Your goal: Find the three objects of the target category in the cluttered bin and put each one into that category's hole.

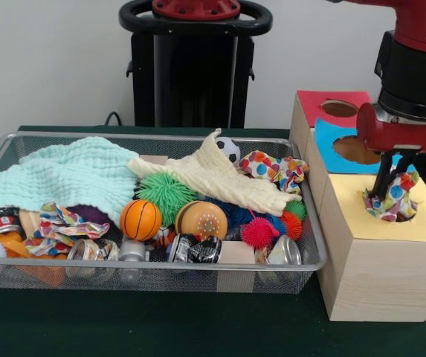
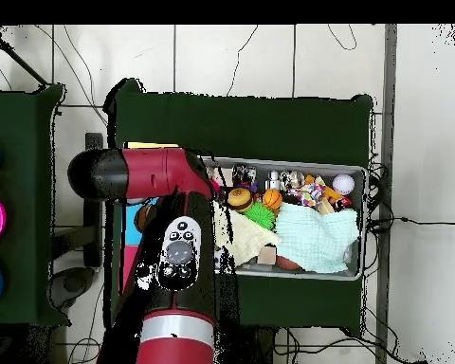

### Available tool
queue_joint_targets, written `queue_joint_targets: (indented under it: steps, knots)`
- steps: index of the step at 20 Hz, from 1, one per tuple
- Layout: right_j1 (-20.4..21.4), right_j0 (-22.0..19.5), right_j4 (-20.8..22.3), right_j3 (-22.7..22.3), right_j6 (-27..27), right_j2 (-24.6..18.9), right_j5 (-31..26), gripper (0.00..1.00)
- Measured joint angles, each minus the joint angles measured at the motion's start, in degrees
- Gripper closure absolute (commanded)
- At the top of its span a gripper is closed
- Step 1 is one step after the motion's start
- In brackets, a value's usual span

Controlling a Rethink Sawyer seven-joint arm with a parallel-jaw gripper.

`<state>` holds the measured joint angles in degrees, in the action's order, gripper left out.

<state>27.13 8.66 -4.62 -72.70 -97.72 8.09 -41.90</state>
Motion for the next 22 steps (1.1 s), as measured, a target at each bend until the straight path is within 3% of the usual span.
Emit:
queue_joint_targets:
  steps: [22]
  knots:
    - [-2.2, 0.0, 0.1, 0.0, 0.0, 0.2, 3.9, 1.0]
